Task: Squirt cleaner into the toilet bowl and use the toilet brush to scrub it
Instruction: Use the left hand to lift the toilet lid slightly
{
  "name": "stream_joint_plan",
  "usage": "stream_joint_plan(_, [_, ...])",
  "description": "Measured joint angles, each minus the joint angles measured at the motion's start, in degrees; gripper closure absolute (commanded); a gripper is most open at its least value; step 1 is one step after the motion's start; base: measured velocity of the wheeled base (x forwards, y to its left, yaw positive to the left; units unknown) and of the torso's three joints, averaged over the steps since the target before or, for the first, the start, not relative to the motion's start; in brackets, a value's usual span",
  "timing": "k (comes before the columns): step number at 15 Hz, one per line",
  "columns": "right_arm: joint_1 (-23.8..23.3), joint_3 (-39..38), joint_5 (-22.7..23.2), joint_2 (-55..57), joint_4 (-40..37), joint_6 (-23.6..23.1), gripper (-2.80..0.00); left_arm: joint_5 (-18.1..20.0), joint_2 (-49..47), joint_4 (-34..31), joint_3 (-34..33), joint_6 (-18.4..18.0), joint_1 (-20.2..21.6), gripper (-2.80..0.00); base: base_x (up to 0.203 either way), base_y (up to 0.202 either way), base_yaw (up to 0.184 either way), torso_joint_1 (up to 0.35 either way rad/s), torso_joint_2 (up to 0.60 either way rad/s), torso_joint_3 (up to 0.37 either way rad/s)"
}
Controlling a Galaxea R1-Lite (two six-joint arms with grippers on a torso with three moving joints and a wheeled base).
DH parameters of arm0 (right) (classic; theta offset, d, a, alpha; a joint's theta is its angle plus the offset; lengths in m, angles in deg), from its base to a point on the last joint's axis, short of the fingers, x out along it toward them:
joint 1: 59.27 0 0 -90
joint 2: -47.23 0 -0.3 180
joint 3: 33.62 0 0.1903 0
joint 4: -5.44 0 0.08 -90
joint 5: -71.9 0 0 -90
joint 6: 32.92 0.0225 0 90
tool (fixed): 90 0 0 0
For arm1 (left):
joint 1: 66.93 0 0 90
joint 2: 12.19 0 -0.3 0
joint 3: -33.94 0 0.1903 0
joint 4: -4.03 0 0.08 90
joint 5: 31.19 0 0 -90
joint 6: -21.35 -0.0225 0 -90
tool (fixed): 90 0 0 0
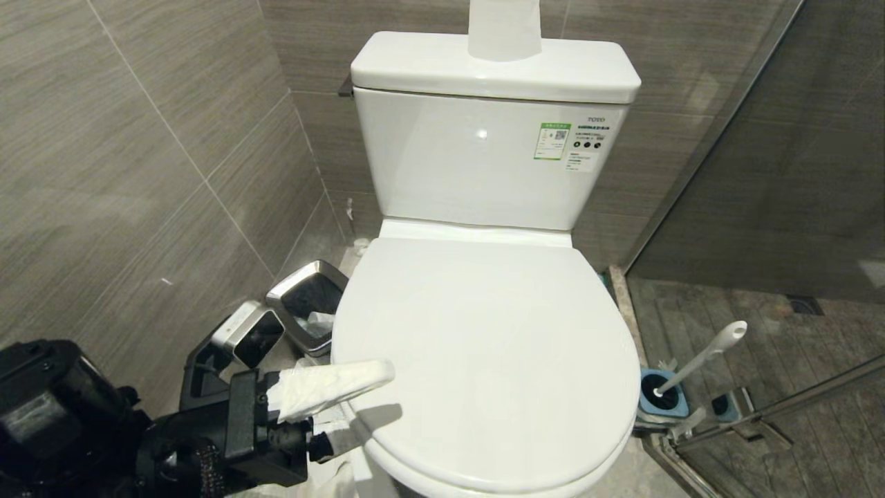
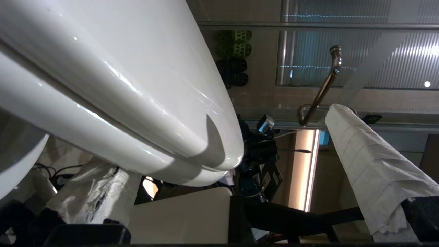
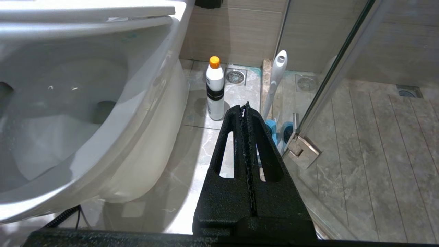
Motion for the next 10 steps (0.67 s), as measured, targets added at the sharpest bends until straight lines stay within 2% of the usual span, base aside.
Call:
stream_joint_plan(8, [0.0, 0.0, 0.0, 0.0, 0.0, 0.0, 0.00, 0.4, 0.6, -2.0, 10.4, 0.1, 0.1, -2.80, 0.000, 0.000, 0.000, 0.000, 0.00, 0.000])
stream_joint_plan(10, [0.0, 0.0, 0.0, 0.0, 0.0, 0.0, 0.00, 0.6, 1.7, -3.7, 12.5, 1.7, 0.1, -2.80, 0.000, 0.000, 0.000, 0.000, 0.00, 0.000])
